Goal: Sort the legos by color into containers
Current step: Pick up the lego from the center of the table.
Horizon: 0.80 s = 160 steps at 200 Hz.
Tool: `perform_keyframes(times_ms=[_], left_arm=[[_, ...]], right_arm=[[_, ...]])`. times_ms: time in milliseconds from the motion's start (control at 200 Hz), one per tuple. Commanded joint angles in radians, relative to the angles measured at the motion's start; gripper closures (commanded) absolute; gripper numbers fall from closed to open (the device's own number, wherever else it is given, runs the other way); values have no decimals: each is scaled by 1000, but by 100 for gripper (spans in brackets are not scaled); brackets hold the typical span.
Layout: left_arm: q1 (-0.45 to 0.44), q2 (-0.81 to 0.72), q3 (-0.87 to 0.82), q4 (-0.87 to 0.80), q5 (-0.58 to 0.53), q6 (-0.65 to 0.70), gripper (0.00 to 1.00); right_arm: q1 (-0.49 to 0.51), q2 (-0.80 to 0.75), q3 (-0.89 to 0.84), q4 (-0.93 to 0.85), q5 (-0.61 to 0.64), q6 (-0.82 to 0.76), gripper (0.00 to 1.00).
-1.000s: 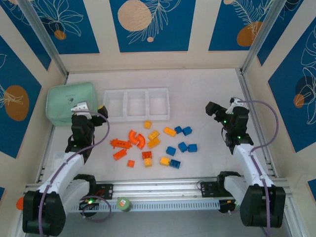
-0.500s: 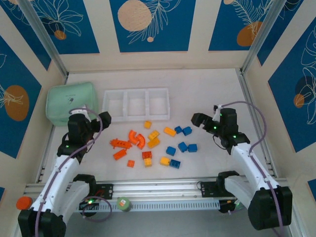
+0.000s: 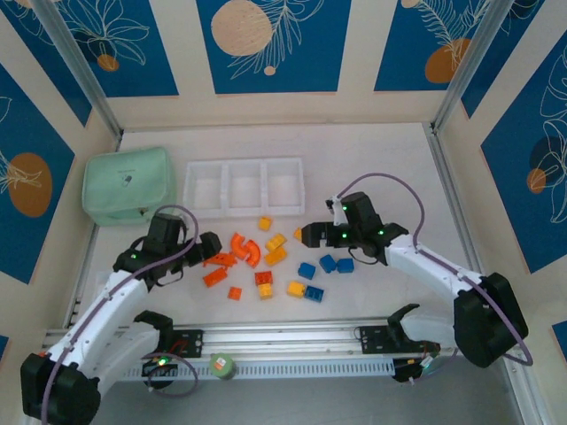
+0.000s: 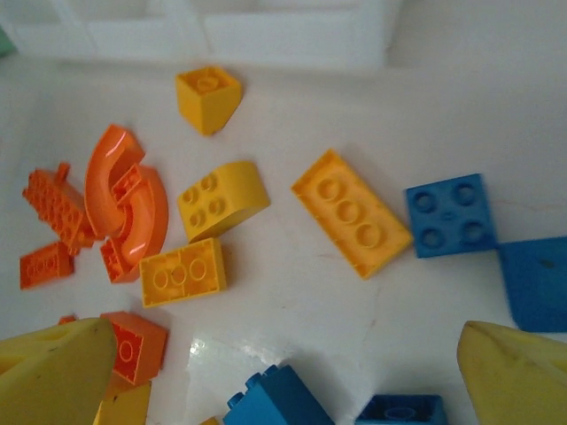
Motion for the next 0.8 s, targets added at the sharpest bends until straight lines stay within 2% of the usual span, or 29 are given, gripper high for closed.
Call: perform_keyframes(times_ms=[0,320,595,795], left_arm=[[-53,10,21,-40,-23,-96,7],[-198,194,68,53,-97,-227,13],[-239,296,36,157,-161,-345,19],[-242,380,49,191,-157,-378,19]], right_arm=[[46,37,11,92,-13,-45,1],[185,123,-6,215,49,-126,1],[230,89,-49,269,131,-130,1],[240,83,-50,258,176,-132,1]])
